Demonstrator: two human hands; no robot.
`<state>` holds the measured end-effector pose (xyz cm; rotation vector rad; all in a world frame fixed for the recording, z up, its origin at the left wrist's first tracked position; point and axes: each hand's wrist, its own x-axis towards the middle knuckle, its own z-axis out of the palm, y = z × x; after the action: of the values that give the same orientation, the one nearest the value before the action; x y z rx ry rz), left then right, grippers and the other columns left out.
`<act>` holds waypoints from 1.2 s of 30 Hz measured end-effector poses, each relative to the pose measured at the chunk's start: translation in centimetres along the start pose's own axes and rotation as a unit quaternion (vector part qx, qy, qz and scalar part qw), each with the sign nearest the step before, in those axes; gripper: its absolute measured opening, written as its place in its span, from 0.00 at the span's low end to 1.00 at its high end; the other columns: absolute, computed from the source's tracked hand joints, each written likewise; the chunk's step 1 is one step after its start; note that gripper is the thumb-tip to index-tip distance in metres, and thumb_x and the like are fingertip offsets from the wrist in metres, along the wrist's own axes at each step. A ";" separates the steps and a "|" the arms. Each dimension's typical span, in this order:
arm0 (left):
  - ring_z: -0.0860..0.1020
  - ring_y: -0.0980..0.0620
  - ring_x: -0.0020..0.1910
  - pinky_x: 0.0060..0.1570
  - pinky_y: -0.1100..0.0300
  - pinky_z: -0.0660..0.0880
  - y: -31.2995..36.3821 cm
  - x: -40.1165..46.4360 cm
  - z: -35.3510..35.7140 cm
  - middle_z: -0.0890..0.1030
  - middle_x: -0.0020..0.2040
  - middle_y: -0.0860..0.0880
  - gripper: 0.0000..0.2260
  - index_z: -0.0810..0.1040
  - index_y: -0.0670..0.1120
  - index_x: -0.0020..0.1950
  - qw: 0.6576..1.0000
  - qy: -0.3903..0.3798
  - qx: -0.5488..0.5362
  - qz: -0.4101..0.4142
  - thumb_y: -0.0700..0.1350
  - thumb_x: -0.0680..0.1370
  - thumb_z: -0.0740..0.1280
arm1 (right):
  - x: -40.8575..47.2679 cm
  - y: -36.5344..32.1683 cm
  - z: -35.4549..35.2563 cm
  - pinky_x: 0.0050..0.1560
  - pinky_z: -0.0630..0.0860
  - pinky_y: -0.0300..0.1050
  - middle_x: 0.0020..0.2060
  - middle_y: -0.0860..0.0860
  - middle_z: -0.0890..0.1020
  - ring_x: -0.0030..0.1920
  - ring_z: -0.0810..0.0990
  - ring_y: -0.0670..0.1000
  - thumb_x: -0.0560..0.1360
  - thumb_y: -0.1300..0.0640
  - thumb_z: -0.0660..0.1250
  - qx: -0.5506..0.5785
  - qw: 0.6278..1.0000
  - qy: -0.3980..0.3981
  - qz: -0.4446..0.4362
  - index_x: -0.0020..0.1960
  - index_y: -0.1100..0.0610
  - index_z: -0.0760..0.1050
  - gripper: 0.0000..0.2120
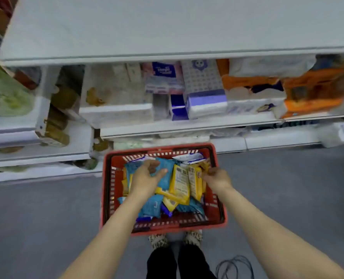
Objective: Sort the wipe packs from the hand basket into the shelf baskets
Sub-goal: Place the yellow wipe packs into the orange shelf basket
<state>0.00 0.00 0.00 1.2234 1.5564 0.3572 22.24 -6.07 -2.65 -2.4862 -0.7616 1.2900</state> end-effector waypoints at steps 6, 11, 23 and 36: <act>0.77 0.51 0.57 0.56 0.55 0.74 -4.8 1.3 3.5 0.79 0.58 0.50 0.16 0.77 0.47 0.60 0.996 -0.048 0.056 -0.052 0.51 0.75 0.72 | 1.9 0.7 5.2 0.51 0.77 0.50 0.55 0.57 0.83 0.56 0.81 0.60 0.74 0.48 0.71 -0.070 0.996 0.011 -0.052 0.61 0.58 0.74 0.20; 0.76 0.53 0.55 0.56 0.59 0.72 -7.2 1.2 5.7 0.79 0.57 0.50 0.17 0.77 0.45 0.62 0.992 -0.073 0.052 -0.086 0.51 0.76 0.72 | 2.7 1.7 6.7 0.45 0.74 0.50 0.53 0.59 0.82 0.52 0.82 0.63 0.75 0.50 0.70 -0.118 0.987 0.083 -0.063 0.67 0.59 0.63 0.27; 0.83 0.50 0.49 0.55 0.51 0.79 -9.3 2.1 6.9 0.82 0.54 0.48 0.19 0.77 0.50 0.63 0.989 -0.051 -0.030 -0.136 0.54 0.75 0.71 | 3.0 4.1 9.1 0.50 0.80 0.52 0.54 0.53 0.82 0.52 0.82 0.56 0.71 0.51 0.76 -0.019 0.994 0.084 -0.070 0.61 0.55 0.70 0.23; 0.80 0.52 0.42 0.36 0.58 0.78 -8.0 3.4 9.6 0.79 0.48 0.50 0.20 0.73 0.48 0.52 0.977 0.046 -0.068 -0.195 0.47 0.67 0.80 | 3.2 6.3 8.6 0.58 0.78 0.52 0.52 0.51 0.82 0.54 0.80 0.52 0.81 0.53 0.62 0.176 0.983 -0.057 0.007 0.55 0.52 0.76 0.06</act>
<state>4.44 -3.96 -11.47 0.7817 1.7779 0.2604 18.90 -9.86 -12.56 -2.1567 -0.4876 1.4414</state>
